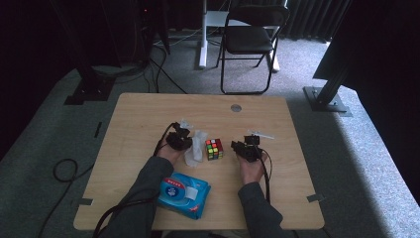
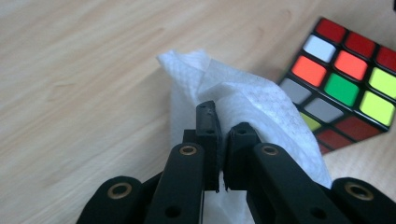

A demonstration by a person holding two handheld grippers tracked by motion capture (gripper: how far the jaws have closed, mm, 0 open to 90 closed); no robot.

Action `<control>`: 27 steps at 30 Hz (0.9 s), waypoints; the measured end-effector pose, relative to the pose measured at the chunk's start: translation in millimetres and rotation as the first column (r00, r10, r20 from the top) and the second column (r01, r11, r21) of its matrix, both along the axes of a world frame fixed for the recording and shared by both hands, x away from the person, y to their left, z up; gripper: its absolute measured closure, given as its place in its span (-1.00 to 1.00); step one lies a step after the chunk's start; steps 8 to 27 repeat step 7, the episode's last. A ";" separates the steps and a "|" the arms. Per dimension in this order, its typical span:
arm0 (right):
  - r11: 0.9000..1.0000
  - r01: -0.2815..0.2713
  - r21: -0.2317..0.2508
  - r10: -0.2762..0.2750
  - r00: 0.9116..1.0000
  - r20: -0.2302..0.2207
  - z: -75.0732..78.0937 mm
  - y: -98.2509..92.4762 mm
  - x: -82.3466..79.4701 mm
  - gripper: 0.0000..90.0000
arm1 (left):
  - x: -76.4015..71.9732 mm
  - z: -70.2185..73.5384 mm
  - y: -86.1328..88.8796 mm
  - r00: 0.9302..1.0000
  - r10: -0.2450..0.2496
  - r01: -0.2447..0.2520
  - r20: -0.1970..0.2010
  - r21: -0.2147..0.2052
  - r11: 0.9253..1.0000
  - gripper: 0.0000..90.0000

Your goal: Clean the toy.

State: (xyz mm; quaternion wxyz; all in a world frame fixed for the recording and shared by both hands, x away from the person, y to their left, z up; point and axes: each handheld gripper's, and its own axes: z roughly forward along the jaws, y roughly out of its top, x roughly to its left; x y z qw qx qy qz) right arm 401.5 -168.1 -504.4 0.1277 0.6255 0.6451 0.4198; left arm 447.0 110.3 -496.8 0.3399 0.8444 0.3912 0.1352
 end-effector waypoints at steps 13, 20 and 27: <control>1.000 0.006 -0.015 -0.006 1.000 -0.007 -4.8 -4.2 -0.4 0.51 | 1.9 1.4 7.5 0.998 0.056 -0.055 0.007 -0.027 0.998 0.93; 1.000 0.006 -0.015 -0.006 1.000 -0.007 -4.8 -4.2 -0.4 0.51 | 1.9 1.4 7.5 0.998 0.056 -0.055 0.007 -0.027 0.998 0.93; 1.000 0.006 -0.015 -0.006 1.000 -0.007 -4.8 -4.2 -0.4 0.51 | 1.9 1.4 7.5 0.998 0.056 -0.055 0.007 -0.027 0.998 0.93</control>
